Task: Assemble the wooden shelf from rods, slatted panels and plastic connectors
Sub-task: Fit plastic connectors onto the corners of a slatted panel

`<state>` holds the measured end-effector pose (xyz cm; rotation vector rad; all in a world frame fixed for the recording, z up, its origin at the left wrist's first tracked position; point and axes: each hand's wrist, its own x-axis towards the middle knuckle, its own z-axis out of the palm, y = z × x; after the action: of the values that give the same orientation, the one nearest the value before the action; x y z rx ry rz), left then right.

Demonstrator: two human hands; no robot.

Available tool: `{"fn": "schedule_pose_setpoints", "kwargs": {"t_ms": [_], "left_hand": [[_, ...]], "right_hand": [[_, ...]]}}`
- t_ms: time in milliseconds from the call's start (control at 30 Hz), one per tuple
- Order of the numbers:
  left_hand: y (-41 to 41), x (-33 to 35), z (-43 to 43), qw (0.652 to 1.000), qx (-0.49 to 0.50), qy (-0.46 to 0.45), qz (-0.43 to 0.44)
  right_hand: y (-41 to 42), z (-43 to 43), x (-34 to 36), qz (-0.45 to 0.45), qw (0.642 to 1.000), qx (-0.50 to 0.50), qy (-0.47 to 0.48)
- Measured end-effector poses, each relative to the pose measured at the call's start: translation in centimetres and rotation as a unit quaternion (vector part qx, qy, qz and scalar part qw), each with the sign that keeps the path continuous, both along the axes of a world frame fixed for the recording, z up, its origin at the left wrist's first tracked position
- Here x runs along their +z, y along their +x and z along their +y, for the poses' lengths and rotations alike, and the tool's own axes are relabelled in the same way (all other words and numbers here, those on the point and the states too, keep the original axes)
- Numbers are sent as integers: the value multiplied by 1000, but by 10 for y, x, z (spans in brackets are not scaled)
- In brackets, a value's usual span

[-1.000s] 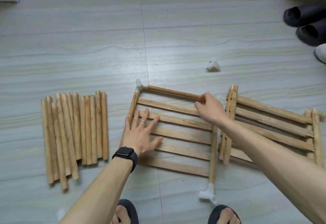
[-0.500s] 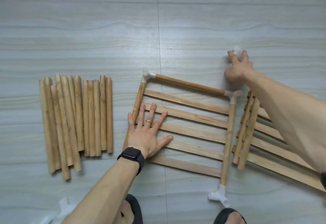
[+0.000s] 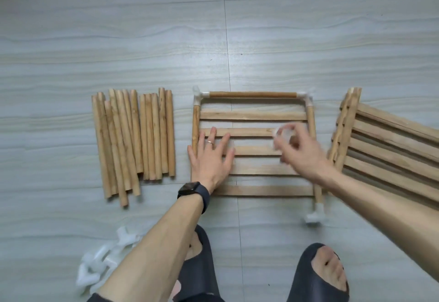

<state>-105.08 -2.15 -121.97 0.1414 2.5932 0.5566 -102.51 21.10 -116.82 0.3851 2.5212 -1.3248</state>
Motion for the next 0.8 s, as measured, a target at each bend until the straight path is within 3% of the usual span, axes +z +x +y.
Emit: {"fn": "schedule_pose_setpoints", "kwargs": {"t_ms": [67, 133, 267, 400, 600, 800], "left_hand": [[8, 14, -14, 988, 101, 102, 65], [24, 27, -41, 975, 147, 124, 113], [68, 40, -115, 970, 195, 29, 141], [109, 43, -176, 957, 242, -86, 132], [93, 39, -199, 958, 246, -144, 18], [59, 19, -197, 904, 415, -86, -54]], "right_hand": [[53, -29, -13, -40, 995, 95, 11], [95, -51, -30, -73, 981, 178, 41], [140, -71, -60, -61, 943, 289, 156], [148, -71, -68, -60, 929, 295, 216], [141, -60, -61, -100, 924, 265, 255], [142, -54, -59, -118, 943, 250, 187]]}}
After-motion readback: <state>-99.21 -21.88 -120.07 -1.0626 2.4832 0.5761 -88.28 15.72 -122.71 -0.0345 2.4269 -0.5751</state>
